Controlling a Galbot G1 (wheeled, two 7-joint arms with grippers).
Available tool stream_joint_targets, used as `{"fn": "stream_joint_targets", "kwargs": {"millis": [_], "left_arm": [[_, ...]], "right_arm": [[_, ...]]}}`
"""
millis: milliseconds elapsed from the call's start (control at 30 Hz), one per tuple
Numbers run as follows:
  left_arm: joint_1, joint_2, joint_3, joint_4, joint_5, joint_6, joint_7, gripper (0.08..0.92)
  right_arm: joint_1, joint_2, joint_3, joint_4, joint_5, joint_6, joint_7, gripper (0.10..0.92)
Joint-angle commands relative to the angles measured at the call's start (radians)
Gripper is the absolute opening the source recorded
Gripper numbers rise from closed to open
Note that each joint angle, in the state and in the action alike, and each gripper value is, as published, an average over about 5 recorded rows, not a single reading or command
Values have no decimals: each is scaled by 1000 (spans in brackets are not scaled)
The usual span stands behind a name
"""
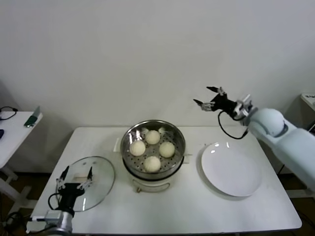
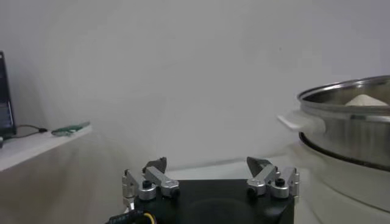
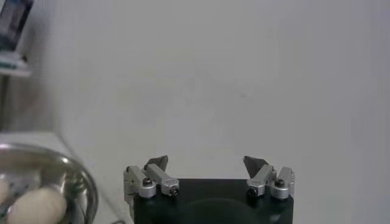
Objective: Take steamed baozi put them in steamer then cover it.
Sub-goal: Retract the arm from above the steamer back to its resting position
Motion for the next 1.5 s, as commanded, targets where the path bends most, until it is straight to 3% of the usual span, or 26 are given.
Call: {"fn": "stream_joint_targets", "kwargs": {"millis": [33,233,567,767,1033,1500], "left_arm": [[-5,9,-4,12,95,-66,-18,823],[17,54,-19,-21,324,-96,-121,823],[69,118,-42,-77,717,-177,-225,823],[83,145,-15,-22,1146,-80,-374,823],[34,118,6,158,1367,39,-361,823],[-52,94,27,350,1403,54,-382,823]], "right_arm": [[-1128,275,924,108,-190,277,22,823],[-1211,388,890,72,-215,445,1,823],[-1267,414,853,81,-181,626,-37,823],[-1264,418,849,91,-185,643,-41,823],[-1238,442,836,74,-196,646,-32,823],[-1233,465,840,67,-233,650,-31,823]]}}
